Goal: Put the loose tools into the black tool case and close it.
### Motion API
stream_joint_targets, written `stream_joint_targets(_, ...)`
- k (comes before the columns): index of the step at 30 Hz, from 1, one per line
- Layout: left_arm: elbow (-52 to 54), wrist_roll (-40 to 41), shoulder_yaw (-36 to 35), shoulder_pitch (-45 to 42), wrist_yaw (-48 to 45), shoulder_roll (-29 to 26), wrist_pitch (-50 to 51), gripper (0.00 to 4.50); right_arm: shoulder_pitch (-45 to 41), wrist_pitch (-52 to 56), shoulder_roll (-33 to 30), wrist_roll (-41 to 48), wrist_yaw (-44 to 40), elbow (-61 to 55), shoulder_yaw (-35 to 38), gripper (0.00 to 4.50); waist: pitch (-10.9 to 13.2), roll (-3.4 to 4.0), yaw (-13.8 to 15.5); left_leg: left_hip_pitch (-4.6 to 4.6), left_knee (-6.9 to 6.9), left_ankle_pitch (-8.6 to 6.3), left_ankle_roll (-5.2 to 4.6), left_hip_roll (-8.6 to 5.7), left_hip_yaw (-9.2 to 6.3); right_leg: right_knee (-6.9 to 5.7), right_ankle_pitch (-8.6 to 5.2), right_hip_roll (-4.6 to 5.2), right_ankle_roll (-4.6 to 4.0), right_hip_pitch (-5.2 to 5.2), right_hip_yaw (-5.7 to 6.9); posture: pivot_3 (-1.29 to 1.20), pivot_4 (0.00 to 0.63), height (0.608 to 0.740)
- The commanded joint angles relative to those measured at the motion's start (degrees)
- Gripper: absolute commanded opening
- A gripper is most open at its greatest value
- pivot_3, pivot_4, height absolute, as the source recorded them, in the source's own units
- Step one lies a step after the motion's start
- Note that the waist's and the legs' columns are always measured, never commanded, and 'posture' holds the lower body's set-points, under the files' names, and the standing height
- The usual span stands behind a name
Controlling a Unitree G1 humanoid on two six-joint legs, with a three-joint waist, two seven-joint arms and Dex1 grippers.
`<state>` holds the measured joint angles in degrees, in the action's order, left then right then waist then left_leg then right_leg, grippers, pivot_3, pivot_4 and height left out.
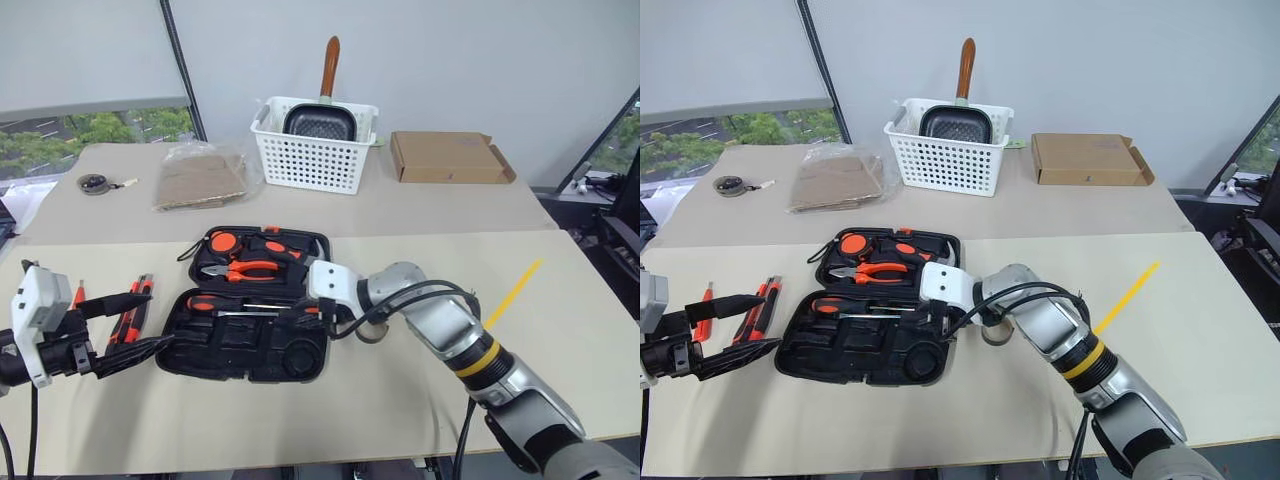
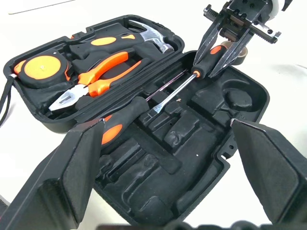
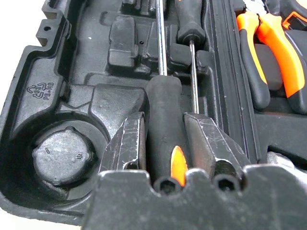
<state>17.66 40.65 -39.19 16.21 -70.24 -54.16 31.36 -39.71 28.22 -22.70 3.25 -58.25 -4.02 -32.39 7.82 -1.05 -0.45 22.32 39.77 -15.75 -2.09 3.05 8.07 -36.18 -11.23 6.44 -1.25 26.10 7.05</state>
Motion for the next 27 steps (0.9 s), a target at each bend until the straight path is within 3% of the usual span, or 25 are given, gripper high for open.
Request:
stream_joint_targets(1, -1.25, 0.09, -0.56, -0.71, -1.11, -0.42, -1.29, 4.5, -0.66, 2.15, 1.79, -0.42, 0.23, 0.58, -0.44, 0.92, -0.01, -0.02, -0.11, 0.0, -0.01, 0.0, 0.01, 0.0, -0.01, -0.01, 0.0, 0.0, 0.0, 0.0, 0.01, 0.0, 0.15, 0.7)
stream_joint_targets(5, -1.96, -0.19, -0.38, -0.65, -1.68, -0.46, -1.74, 4.5, -0.62, 3.7, 2.12, -1.3, 0.52, 1.47, -0.46, 0.92, -0.04, -0.06, -0.34, 0.0, -0.03, 0.03, 0.05, 0.01, -0.01, -0.01, -0.02, -0.01, -0.05, 0.0, 0.01, 0.0, 0.15, 0.7)
stream_joint_targets(7, -2.36, -0.28, -0.33, -0.73, -1.92, -0.51, -1.9, 4.5, -0.44, 4.21, 2.57, -1.02, 0.81, 1.54, 0.1, 1.93, -0.04, -0.07, -0.34, 0.01, -0.03, 0.18, 0.32, -0.01, 0.01, 0.01, -0.03, 0.02, -0.07, 0.0, -0.01, 0.0, 0.15, 0.7)
stream_joint_targets(10, -2.91, -0.6, -0.12, -0.83, -2.23, -0.62, -2.3, 4.5, -0.35, 4.41, 2.78, -0.66, 0.89, 1.39, 0.66, 3.0, -0.04, -0.07, -0.31, 0.06, -0.05, 0.18, 0.32, -0.03, 0.01, 0.03, -0.04, 0.04, -0.08, 0.04, 0.0, 0.0, 0.15, 0.7)
stream_joint_targets(15, -3.43, -0.78, 0.15, -1.18, -2.59, -0.74, -2.73, 4.5, -0.13, 5.88, 2.88, 2.91, -0.09, -1.34, 4.17, 4.48, -0.03, -0.08, -0.31, 0.08, -0.09, 0.16, 0.31, -0.02, 0.01, 0.07, -0.07, 0.03, -0.13, 0.05, 0.01, 0.0, 0.15, 0.7)
stream_joint_targets(22, -3.83, -1.09, 0.59, -1.28, -2.89, -0.26, -3.49, 4.5, 0.95, 8.47, 3.3, 11.01, -0.18, -3.35, 13.02, 4.48, -0.01, -0.08, -0.27, 0.1, -0.08, 0.13, 0.27, -0.03, 0.0, 0.08, -0.07, 0.04, -0.13, 0.05, 0.01, 0.0, 0.15, 0.7)
stream_joint_targets(25, -3.78, -1.02, 0.76, -1.3, -2.91, -0.19, -3.75, 4.5, 1.91, 8.61, 1.23, 12.57, -1.07, -4.23, 14.92, 3.85, 0.01, -0.06, -0.11, 0.1, -0.08, -0.08, -0.08, -0.03, -0.01, 0.09, -0.07, 0.05, -0.13, 0.04, 0.02, 0.0, 0.15, 0.7)
stream_joint_targets(27, -3.46, -0.81, 0.78, -1.43, -2.76, -0.27, -3.57, 4.5, 2.69, 8.63, -0.84, 13.51, -2.32, -5.21, 15.7, 3.18, 0.02, -0.05, 0.04, 0.11, -0.08, -0.08, -0.07, -0.04, -0.03, 0.1, -0.07, 0.07, -0.14, 0.05, 0.04, 0.0, 0.15, 0.7)
